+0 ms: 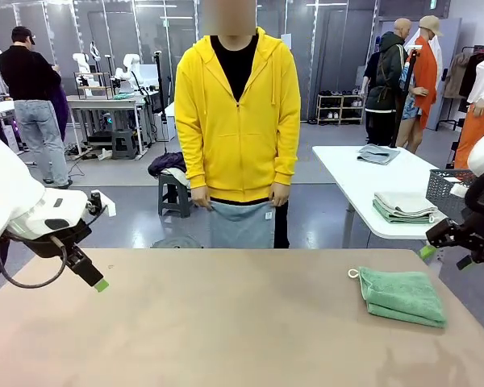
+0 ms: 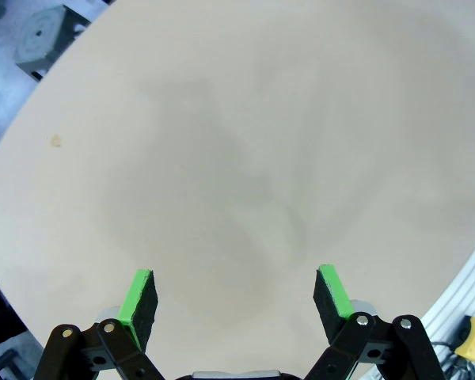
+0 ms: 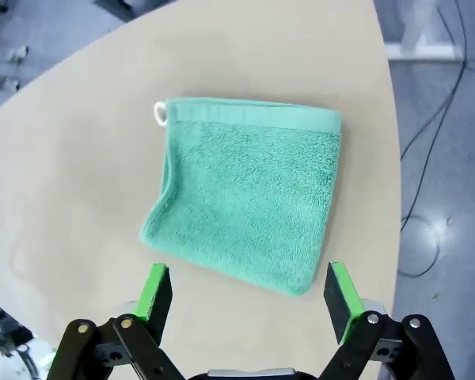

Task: Fold the towels and place them in the basket.
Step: When a person lays out a Towel with hook on the table, fold it in half twice.

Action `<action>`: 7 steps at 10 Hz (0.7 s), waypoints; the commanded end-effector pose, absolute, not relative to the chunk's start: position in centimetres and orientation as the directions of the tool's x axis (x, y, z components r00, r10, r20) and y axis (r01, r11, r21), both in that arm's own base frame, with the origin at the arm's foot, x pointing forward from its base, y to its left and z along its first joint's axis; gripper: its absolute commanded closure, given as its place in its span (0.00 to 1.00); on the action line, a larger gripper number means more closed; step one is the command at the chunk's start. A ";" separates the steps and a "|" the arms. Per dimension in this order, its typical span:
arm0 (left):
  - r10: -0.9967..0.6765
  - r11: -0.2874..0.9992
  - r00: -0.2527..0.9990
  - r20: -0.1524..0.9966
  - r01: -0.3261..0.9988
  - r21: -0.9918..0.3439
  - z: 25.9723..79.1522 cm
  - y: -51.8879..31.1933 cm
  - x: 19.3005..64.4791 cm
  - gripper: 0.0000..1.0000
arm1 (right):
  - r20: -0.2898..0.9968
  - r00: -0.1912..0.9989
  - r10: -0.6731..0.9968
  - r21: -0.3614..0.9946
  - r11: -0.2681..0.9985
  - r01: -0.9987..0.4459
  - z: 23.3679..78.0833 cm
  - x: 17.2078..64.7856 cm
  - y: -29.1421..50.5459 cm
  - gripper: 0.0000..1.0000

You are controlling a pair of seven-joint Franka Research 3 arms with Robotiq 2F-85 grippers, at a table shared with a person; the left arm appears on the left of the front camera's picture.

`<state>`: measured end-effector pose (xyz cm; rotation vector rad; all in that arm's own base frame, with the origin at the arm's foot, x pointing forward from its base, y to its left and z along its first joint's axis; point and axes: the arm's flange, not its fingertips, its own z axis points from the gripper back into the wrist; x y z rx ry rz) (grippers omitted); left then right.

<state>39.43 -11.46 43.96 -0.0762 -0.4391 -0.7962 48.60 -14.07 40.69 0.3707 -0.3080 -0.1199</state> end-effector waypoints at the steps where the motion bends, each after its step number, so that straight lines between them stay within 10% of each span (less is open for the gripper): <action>1: -0.635 0.745 0.624 0.456 0.651 0.146 47.8 -10.6 38.3 0.00 | 0.440 0.895 -0.077 0.350 0.932 -0.092 42.3 43.8 -13.1 0.03; 7: -0.575 0.711 0.610 0.545 0.702 -0.037 53.1 -4.3 37.7 0.00 | 0.662 0.715 0.223 0.097 0.921 -0.377 46.8 33.9 -5.0 0.03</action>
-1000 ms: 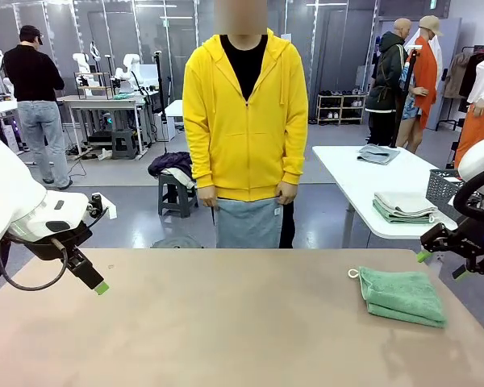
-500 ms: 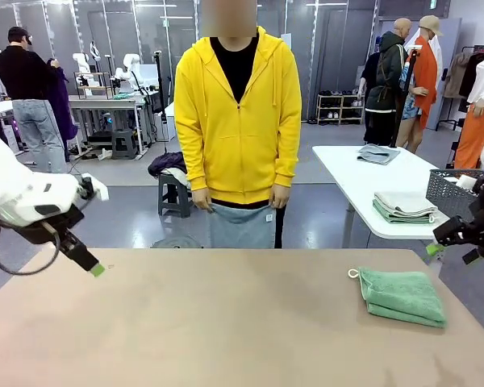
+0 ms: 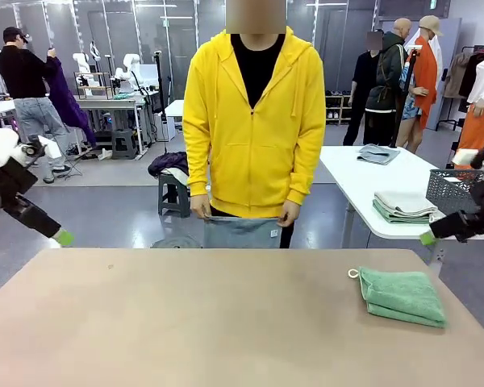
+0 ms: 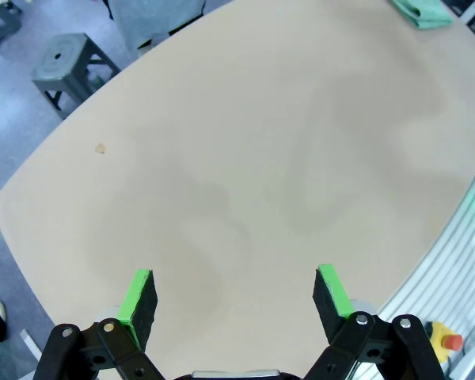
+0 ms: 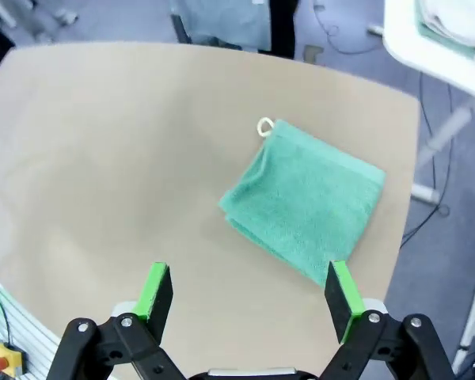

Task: Fold the towels and place them in the basket.
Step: When a person lays out a Towel with hook on the table, fold it in half twice.

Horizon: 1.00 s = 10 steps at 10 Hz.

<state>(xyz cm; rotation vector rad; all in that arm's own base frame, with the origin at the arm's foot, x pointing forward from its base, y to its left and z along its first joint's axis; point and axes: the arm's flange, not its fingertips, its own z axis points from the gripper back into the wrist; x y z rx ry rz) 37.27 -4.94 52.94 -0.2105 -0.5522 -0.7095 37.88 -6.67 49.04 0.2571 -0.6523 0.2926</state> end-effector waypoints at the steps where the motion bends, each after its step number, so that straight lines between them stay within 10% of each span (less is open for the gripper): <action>1: -0.591 0.696 0.592 0.548 0.717 -0.024 52.8 -3.7 37.6 0.00 | 0.674 0.693 0.255 0.052 0.920 -0.389 47.4 33.0 -3.8 0.03; 10: -0.516 0.756 0.625 0.585 0.654 -0.032 52.0 -0.7 38.2 0.00 | 0.524 0.607 0.598 -0.111 0.754 -0.647 44.7 25.9 1.3 0.03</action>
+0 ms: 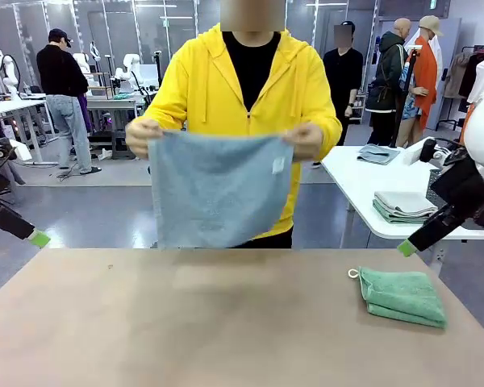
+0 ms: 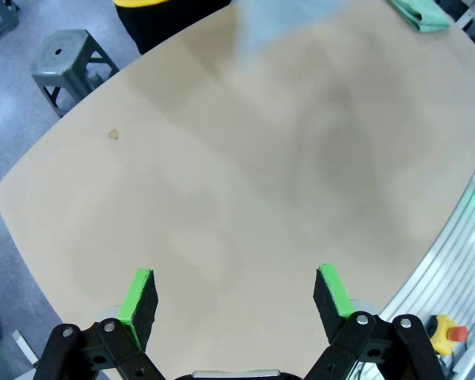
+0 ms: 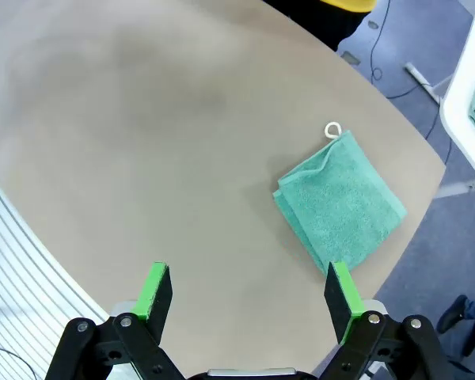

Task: Fold the towels and place them in the basket.
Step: When a person lays out a Towel with hook on the table, fold it in half twice.

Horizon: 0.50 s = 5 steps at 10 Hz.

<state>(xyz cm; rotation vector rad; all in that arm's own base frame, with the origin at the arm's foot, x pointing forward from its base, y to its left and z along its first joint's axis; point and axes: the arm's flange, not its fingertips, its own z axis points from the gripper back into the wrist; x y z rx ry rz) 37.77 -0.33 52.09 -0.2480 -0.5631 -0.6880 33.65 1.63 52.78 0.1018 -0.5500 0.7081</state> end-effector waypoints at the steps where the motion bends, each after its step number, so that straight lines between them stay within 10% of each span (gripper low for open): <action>1: -0.535 0.749 0.632 0.561 0.662 -0.032 52.0 -0.3 37.7 0.00 | 0.525 0.629 0.572 -0.083 0.771 -0.632 52.7 34.0 1.4 0.03; 5: -0.535 0.749 0.632 0.561 0.662 -0.032 52.0 -0.3 37.7 0.00 | 0.525 0.629 0.572 -0.083 0.771 -0.632 52.7 34.0 1.4 0.03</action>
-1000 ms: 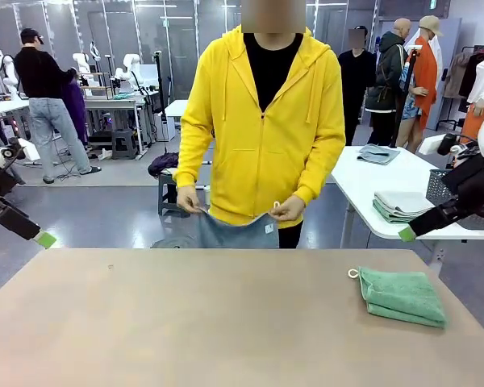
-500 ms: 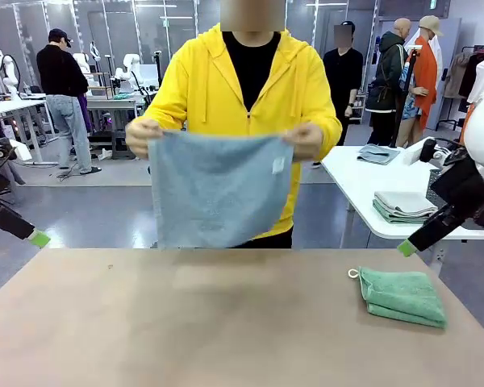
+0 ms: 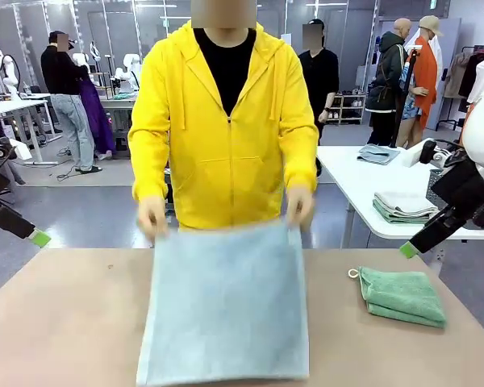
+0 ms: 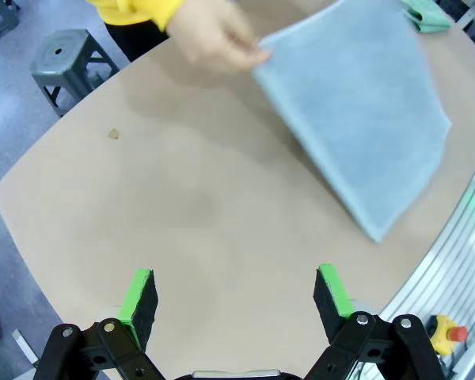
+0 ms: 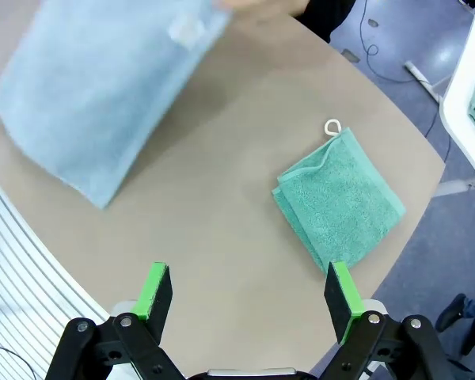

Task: Fold the towels and place them in the basket.
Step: When a person lays out a Towel with hook on the table, fold it in half twice.

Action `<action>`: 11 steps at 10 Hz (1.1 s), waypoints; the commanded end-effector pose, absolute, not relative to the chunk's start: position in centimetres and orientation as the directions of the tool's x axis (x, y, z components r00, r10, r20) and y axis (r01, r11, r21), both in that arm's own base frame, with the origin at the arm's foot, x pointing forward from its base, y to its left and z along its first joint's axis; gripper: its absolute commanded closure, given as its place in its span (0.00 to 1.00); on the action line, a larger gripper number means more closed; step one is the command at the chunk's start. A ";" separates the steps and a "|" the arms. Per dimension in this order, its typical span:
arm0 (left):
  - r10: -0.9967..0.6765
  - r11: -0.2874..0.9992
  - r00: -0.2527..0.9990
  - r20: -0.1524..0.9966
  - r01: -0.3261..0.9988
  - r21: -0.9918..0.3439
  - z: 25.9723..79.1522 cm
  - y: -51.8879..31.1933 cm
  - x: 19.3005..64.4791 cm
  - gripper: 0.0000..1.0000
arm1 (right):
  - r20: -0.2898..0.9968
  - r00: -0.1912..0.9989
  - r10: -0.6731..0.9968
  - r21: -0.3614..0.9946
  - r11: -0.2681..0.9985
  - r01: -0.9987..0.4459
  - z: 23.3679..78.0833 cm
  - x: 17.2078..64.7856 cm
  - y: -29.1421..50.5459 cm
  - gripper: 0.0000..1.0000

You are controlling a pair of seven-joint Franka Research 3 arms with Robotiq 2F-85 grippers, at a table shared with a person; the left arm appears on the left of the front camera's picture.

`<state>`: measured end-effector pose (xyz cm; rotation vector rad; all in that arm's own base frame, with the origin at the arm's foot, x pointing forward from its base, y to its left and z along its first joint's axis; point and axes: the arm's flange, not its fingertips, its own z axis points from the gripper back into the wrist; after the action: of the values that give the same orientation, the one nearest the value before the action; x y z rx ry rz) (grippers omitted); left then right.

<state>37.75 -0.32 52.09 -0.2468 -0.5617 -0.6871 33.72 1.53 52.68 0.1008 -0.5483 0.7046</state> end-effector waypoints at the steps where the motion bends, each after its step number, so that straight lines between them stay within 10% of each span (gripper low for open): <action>1: -0.535 0.749 0.632 0.561 0.662 -0.032 52.0 -0.3 37.7 0.00 | 0.525 0.629 0.572 -0.083 0.771 -0.632 52.7 34.0 1.4 0.03; 11: -0.535 0.749 0.632 0.561 0.662 -0.032 52.0 -0.3 37.7 0.00 | 0.525 0.629 0.572 -0.083 0.771 -0.632 52.7 34.0 1.4 0.03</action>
<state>37.74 -0.32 52.09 -0.2466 -0.5616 -0.6869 33.72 1.53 52.68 0.1010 -0.5484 0.7044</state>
